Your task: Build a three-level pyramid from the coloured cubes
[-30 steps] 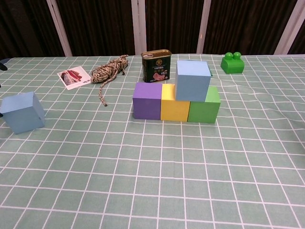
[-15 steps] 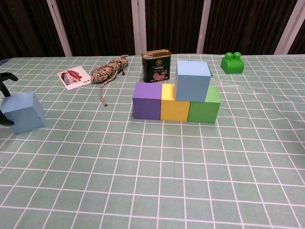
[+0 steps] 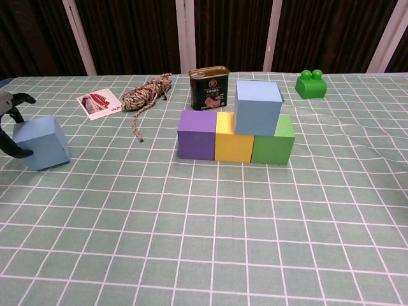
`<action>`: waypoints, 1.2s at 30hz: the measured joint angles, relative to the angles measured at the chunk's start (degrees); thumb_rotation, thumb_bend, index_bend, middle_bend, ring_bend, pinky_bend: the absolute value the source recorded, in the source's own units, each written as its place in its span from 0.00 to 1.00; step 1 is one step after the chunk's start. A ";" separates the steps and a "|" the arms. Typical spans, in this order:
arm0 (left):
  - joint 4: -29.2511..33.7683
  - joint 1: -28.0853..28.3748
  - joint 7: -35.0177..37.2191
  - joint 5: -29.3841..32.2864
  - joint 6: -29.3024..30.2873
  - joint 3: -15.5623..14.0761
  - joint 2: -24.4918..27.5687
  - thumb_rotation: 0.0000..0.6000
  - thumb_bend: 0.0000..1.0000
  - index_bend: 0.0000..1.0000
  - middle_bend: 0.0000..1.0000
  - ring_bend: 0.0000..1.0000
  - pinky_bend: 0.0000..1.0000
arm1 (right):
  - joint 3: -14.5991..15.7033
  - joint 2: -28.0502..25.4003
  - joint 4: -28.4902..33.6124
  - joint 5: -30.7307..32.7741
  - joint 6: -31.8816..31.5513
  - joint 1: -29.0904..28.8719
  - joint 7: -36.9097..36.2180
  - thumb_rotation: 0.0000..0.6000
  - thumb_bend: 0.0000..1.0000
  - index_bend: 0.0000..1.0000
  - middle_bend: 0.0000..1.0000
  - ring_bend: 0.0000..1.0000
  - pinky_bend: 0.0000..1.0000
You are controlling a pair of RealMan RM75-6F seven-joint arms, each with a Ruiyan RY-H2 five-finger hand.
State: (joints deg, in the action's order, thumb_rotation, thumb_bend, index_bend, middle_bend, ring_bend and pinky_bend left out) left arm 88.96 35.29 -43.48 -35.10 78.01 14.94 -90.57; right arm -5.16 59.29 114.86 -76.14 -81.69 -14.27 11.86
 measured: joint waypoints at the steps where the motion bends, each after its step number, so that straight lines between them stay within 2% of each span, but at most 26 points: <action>1: 0.06 0.03 0.03 -0.54 0.04 -0.15 0.02 1.00 0.40 0.05 0.35 0.05 0.10 | -0.06 0.02 -0.01 0.00 0.05 0.05 0.00 1.00 0.23 0.00 0.00 0.00 0.00; 8: 1.56 0.45 0.02 -6.56 0.12 -1.78 1.14 1.00 0.40 0.05 0.35 0.05 0.10 | -0.36 0.08 -0.09 -0.01 0.45 0.29 0.02 1.00 0.23 0.00 0.00 0.00 0.00; 17: 6.66 2.91 0.34 -13.99 -4.13 -2.29 7.07 1.00 0.40 0.05 0.37 0.07 0.14 | -1.03 0.22 -0.45 0.77 1.14 0.36 -0.23 1.00 0.23 0.00 0.00 0.00 0.00; 23: 7.26 5.86 2.23 -16.32 -10.32 -1.02 10.40 1.00 0.39 0.05 0.37 0.08 0.15 | -1.77 0.27 -0.69 2.28 2.02 0.20 -0.89 1.00 0.23 0.00 0.00 0.00 0.00; 30: 5.49 10.79 8.17 -19.21 -19.86 1.19 12.59 1.00 0.39 0.05 0.37 0.08 0.15 | -2.43 0.88 -1.18 3.36 2.90 -0.15 -0.96 1.00 0.23 0.00 0.00 0.00 0.00; 36: 3.47 14.97 15.06 -17.09 -26.23 4.01 11.65 1.00 0.39 0.05 0.37 0.08 0.15 | -2.53 1.41 -1.68 4.05 3.68 -0.35 -0.77 1.00 0.23 0.00 0.00 0.00 0.00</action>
State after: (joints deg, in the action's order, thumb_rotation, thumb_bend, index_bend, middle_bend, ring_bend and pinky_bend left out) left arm 92.44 50.27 -28.42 -52.18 51.78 18.95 -78.92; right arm -7.70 60.70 113.18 -72.09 -78.01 -14.61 11.09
